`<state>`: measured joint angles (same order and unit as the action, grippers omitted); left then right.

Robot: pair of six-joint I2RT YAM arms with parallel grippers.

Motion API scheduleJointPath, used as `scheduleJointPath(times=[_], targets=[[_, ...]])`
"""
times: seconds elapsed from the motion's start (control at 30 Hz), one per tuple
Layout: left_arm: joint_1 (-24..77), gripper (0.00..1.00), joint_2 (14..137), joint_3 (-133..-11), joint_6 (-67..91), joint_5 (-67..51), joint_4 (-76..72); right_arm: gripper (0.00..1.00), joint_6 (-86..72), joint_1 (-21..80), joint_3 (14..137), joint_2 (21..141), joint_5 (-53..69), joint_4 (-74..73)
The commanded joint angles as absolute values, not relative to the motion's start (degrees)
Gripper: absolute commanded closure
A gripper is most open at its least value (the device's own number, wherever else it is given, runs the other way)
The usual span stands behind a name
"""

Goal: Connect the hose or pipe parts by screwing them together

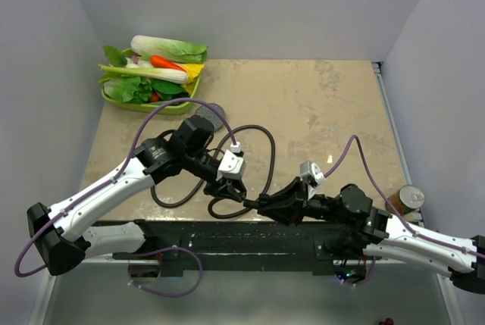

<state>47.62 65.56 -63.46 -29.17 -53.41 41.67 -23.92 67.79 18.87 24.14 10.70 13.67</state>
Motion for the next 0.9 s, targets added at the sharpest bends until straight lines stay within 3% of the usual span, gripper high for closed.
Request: scheduleJointPath(times=[0.0,0.87], targets=[[47.5,1.00,63.7,-62.8,-27.7,-58.6,37.7,1.00,-22.5,67.8,22.8,22.0,12.0,15.9],[47.5,1.00,62.1,-61.1,-30.4,-59.8,39.7,1.00,-22.1,67.7,24.1,22.9,12.7,17.5]])
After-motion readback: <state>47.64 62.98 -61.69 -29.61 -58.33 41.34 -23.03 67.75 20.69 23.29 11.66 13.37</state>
